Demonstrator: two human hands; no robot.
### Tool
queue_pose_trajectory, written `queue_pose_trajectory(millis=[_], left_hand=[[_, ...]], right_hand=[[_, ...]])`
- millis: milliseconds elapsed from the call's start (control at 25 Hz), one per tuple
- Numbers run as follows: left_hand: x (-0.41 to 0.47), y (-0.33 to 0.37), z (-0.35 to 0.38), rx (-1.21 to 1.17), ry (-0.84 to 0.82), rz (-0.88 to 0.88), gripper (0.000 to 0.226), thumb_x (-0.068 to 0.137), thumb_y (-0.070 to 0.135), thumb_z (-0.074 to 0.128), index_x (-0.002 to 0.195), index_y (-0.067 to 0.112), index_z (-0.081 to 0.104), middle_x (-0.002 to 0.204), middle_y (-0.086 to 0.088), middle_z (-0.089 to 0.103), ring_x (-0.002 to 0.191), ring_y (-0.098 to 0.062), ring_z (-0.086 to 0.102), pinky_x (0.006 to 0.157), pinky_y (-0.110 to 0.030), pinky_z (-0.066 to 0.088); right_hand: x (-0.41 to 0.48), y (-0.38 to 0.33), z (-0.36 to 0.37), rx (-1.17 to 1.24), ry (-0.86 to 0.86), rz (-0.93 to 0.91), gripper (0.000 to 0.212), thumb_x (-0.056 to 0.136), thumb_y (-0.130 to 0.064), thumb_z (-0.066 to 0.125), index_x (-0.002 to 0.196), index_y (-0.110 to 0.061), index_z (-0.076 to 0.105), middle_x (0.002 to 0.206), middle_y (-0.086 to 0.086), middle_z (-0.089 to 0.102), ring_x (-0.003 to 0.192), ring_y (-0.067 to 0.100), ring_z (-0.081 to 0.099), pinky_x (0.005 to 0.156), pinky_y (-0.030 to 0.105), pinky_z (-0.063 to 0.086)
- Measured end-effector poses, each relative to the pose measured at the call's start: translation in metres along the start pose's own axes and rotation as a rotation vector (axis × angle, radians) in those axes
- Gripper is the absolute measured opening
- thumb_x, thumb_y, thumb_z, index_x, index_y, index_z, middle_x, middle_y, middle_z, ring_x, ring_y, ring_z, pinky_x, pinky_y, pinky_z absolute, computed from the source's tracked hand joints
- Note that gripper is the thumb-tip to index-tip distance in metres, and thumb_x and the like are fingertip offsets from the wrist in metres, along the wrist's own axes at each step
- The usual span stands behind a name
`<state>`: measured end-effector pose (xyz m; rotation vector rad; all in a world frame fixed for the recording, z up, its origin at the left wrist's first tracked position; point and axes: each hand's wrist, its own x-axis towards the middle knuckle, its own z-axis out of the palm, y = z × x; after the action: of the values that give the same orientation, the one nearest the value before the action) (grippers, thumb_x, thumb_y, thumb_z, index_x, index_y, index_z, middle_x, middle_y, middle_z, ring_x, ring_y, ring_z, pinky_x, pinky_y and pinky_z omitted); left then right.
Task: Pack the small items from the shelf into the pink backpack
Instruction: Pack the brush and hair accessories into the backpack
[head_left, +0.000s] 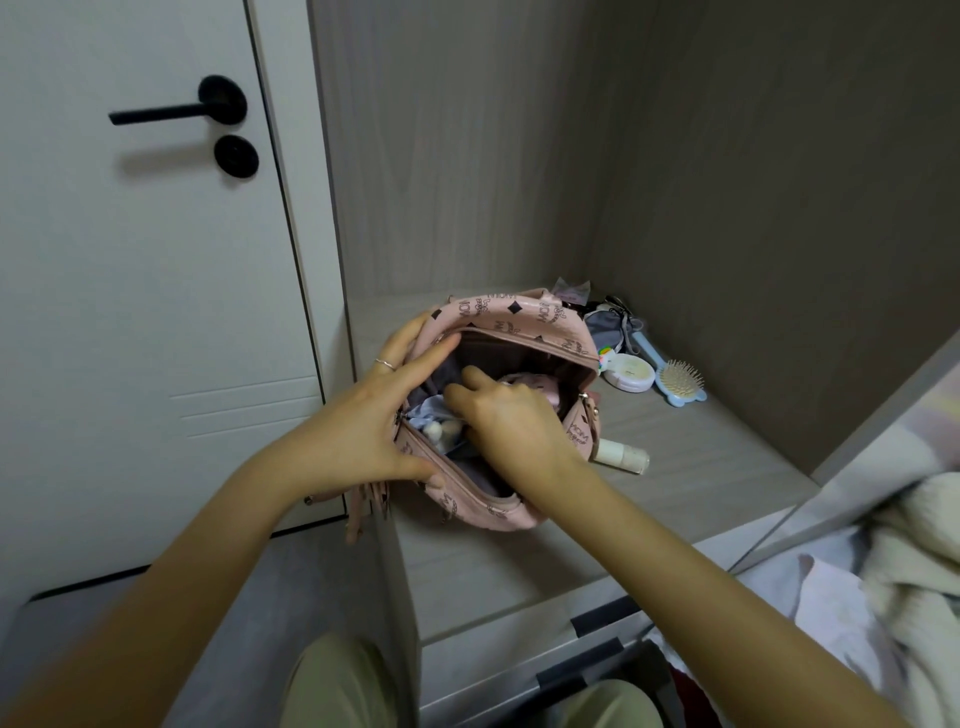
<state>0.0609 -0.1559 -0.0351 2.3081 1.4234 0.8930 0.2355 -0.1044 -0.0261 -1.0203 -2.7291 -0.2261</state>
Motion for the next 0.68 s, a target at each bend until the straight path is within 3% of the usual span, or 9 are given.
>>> queue_pose_trajectory(millis=[80,160,240,360,440,560,680], left_hand=[[0.005,0.003,0.005,-0.066,0.079,-0.031,0.109,0.062,0.028,0.086,0.147,0.036,0.017,0.155,0.018,-0.002,0.141,0.006,0.003,0.107,-0.006,0.021],[0.010,0.005,0.013,-0.074,0.203,-0.063,0.096,0.069,0.021,0.082,0.146,0.030,0.025,0.156,0.008,0.006,0.142,0.000,0.011,0.114,-0.023,0.022],[0.015,0.009,0.020,0.010,0.227,-0.096,0.098,0.071,0.013,0.080,0.147,0.029,0.020,0.157,0.005,0.002,0.136,0.002,0.018,0.108,-0.025,0.032],[0.015,0.013,0.025,0.124,0.203,-0.183,0.109,0.067,0.018,0.082,0.147,0.037,0.010,0.153,0.014,-0.009,0.127,-0.004,0.028,0.086,-0.024,0.047],[0.015,0.014,0.028,0.186,0.214,-0.209,0.111,0.066,0.019,0.083,0.147,0.039,0.008,0.152,0.015,-0.008,0.123,-0.016,0.040,0.078,-0.029,0.052],[0.014,0.013,0.029,0.232,0.213,-0.226,0.112,0.066,0.019,0.083,0.146,0.040,0.008,0.152,0.015,-0.007,0.107,-0.022,0.054,0.067,-0.032,0.052],[0.013,0.010,0.025,0.158,0.191,-0.235,0.110,0.066,0.021,0.083,0.146,0.041,0.011,0.153,0.013,-0.004,0.116,-0.018,0.048,0.079,-0.036,0.053]], right_hand=[[0.002,0.002,-0.001,0.057,-0.043,-0.008,0.014,0.084,-0.009,0.053,0.097,-0.006,0.055,0.102,0.014,0.053,0.081,0.039,0.061,0.053,0.038,0.030],[0.000,0.005,-0.001,0.093,-0.104,-0.010,0.017,0.086,-0.008,0.050,0.102,-0.003,0.054,0.108,0.015,0.052,0.091,0.038,0.059,0.060,0.041,0.034],[-0.008,0.011,-0.002,0.235,-0.225,-0.001,0.032,0.088,-0.005,0.046,0.119,-0.001,0.050,0.121,0.017,0.047,0.107,0.036,0.054,0.078,0.042,0.042],[-0.021,0.017,-0.016,0.290,-0.434,0.012,0.059,0.093,-0.006,0.037,0.149,-0.016,0.022,0.155,0.002,0.021,0.136,0.025,0.035,0.106,0.035,0.033],[-0.027,0.014,-0.021,0.133,-0.405,0.049,0.062,0.095,-0.012,0.035,0.151,-0.027,0.013,0.159,-0.002,0.011,0.138,0.026,0.033,0.105,0.035,0.032],[-0.037,0.003,-0.023,-0.015,-0.327,0.128,0.060,0.095,-0.017,0.035,0.150,-0.026,0.014,0.155,0.013,0.022,0.128,0.034,0.041,0.101,0.037,0.030],[-0.041,-0.001,-0.024,-0.001,-0.373,0.149,0.061,0.094,-0.014,0.035,0.151,-0.020,0.015,0.153,0.024,0.022,0.129,0.035,0.040,0.105,0.035,0.026]])
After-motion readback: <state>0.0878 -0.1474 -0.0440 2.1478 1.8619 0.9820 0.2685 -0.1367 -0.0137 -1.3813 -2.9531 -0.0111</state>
